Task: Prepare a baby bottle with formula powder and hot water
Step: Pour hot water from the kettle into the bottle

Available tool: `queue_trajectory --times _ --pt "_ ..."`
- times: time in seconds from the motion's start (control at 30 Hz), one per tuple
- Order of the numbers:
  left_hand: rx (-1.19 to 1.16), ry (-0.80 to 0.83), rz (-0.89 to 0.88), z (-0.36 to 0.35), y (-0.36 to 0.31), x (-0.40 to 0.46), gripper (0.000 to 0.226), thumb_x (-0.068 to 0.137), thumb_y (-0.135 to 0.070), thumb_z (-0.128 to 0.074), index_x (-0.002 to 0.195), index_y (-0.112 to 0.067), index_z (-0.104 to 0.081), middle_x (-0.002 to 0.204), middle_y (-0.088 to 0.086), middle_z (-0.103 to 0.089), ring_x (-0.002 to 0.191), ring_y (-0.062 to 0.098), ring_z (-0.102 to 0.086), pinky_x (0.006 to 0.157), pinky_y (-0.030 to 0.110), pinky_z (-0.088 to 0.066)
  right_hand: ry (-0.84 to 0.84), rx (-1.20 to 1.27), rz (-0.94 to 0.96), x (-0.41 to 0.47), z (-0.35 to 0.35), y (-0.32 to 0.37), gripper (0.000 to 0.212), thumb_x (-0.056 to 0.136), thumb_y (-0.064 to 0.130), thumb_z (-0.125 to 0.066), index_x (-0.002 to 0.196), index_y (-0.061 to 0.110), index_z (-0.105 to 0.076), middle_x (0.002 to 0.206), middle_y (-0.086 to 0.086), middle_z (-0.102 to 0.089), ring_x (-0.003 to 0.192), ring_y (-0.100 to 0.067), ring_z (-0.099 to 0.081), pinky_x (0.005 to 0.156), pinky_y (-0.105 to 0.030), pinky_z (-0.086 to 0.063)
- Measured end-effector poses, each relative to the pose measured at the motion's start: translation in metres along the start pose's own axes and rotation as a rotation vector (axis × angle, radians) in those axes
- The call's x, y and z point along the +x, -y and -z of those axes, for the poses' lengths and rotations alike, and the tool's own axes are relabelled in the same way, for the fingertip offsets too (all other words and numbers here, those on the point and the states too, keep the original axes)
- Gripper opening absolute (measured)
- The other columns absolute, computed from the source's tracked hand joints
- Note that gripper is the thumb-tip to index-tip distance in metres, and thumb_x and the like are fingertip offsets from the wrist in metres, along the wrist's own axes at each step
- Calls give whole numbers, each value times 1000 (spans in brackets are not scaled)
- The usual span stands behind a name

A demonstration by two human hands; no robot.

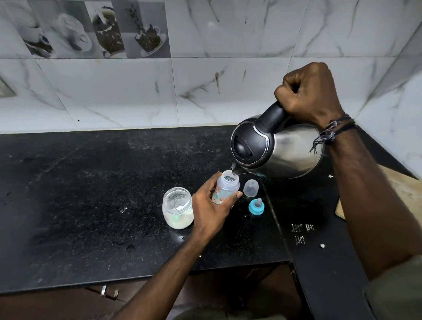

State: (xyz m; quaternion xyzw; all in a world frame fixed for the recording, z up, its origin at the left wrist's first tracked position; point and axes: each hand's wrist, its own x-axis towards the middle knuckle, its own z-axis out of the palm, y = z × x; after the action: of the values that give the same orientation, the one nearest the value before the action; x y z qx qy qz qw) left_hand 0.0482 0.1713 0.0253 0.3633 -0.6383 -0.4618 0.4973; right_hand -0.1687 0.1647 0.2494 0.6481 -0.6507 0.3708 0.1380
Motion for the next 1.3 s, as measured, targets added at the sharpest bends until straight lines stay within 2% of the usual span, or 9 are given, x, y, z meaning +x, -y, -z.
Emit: queue_trajectory --times 0.27,0.57,0.77,1.17,1.3 --pt "-1 -5 2 0 0 2 49 77 -20 -91 122 -17 -71 114 -7 -77 107 14 -72 93 32 -58 -2 -4 9 2 -1 1 29 65 27 -49 45 8 -37 43 -6 -25 45 -19 -25 48 -25 -19" --pt "-10 1 13 1 -1 3 47 78 -24 -89 121 -18 -72 112 -5 -77 105 17 -73 91 40 -60 -3 -7 11 5 -2 0 29 64 27 -48 46 7 -38 44 -9 -26 46 -20 -27 48 -26 -20" --pt "-27 6 4 1 -3 4 45 78 -15 -90 120 -17 -72 110 -6 -77 103 15 -73 89 30 -58 1 -15 17 6 -2 1 30 65 27 -48 45 9 -35 44 -6 -25 46 -20 -26 48 -26 -18" --pt "-40 13 4 3 -5 5 45 78 -14 -90 119 -18 -72 110 -5 -78 103 17 -73 90 32 -59 -2 -18 17 7 -2 3 30 64 28 -48 46 7 -37 44 -8 -24 47 -21 -26 48 -27 -20" --pt "-46 12 -4 3 -5 5 44 79 -13 -90 118 -18 -72 109 -6 -78 103 17 -73 88 29 -58 -7 -25 17 7 -3 3 31 64 29 -47 46 6 -37 45 -9 -25 47 -21 -26 48 -28 -20"
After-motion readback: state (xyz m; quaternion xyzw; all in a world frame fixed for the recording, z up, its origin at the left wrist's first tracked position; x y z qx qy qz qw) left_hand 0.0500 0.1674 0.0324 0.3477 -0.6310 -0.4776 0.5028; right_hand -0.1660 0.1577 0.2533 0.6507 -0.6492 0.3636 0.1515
